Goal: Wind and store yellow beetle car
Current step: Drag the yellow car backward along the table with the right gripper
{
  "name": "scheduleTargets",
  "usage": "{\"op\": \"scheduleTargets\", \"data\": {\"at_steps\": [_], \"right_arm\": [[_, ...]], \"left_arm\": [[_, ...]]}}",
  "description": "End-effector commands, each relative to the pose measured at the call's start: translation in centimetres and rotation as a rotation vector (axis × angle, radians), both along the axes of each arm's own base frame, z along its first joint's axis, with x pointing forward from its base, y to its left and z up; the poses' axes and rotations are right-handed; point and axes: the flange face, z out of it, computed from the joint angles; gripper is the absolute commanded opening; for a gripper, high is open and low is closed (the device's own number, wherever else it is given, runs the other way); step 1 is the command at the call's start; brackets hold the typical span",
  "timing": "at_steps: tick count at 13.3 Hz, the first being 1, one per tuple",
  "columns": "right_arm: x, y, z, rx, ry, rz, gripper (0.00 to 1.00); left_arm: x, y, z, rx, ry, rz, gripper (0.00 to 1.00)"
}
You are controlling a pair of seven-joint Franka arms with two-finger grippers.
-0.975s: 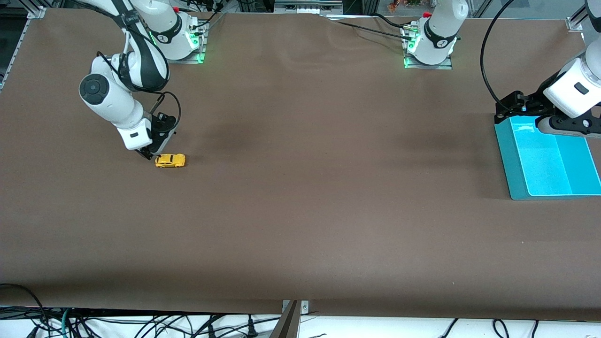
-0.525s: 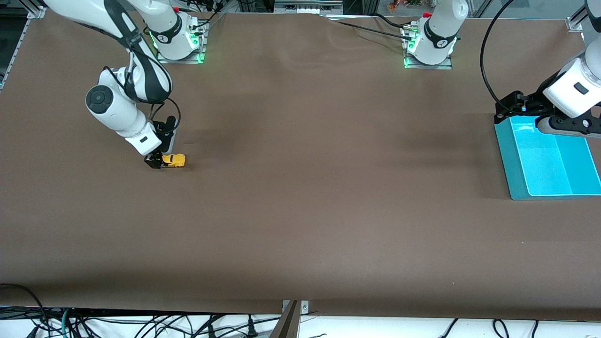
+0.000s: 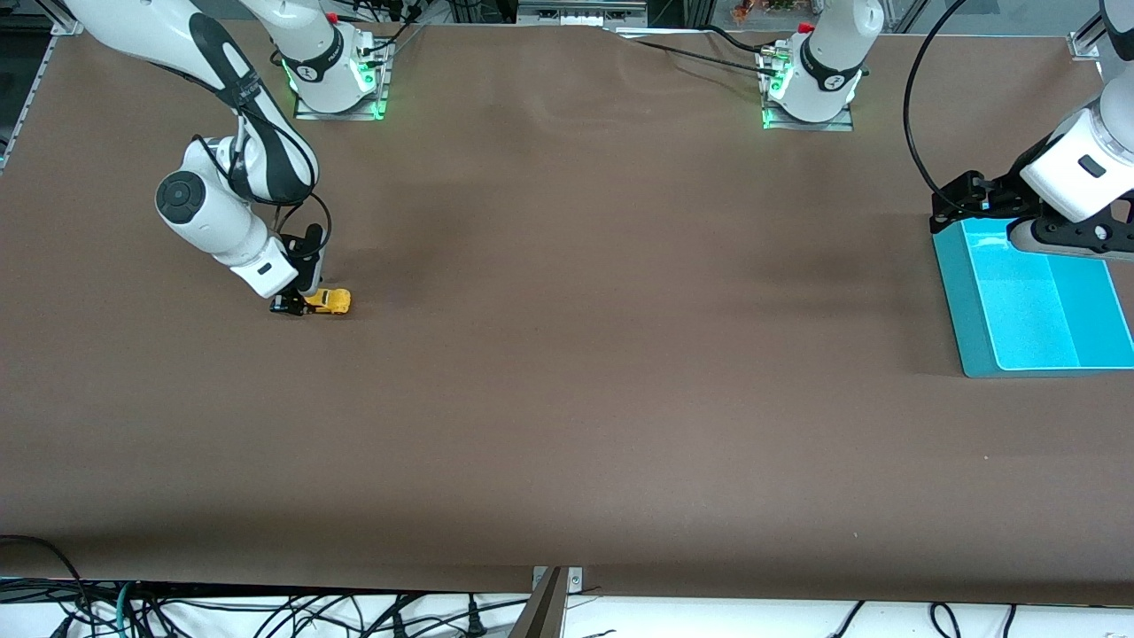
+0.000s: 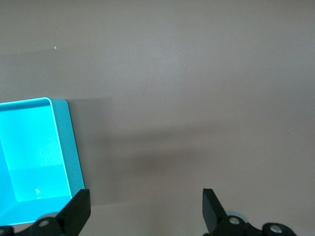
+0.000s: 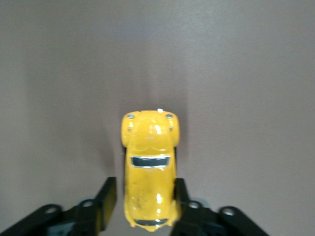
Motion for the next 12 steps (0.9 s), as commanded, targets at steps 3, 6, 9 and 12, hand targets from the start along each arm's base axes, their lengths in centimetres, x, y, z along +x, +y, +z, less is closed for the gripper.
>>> {"op": "scheduleTargets", "data": {"at_steps": [3, 6, 9, 12], "right_arm": [[0.2, 0.3, 0.1, 0.003, -0.004, 0.041, 0.30], [1.2, 1.7, 1.0, 0.009, -0.030, 0.115, 0.30], [1.9, 2.6, 1.8, 0.011, -0.046, 0.137, 0.30], [2.2, 2.5, -0.4, 0.023, -0.018, 0.138, 0.30]], "left_arm": [[0.1, -0.3, 0.6, -0.014, 0.001, 0.011, 1.00], [0.1, -0.4, 0.6, -0.011, 0.002, 0.010, 1.00], [0.1, -0.4, 0.6, -0.011, 0.001, 0.010, 1.00], [0.1, -0.5, 0.6, -0.011, 0.001, 0.008, 1.00]]}}
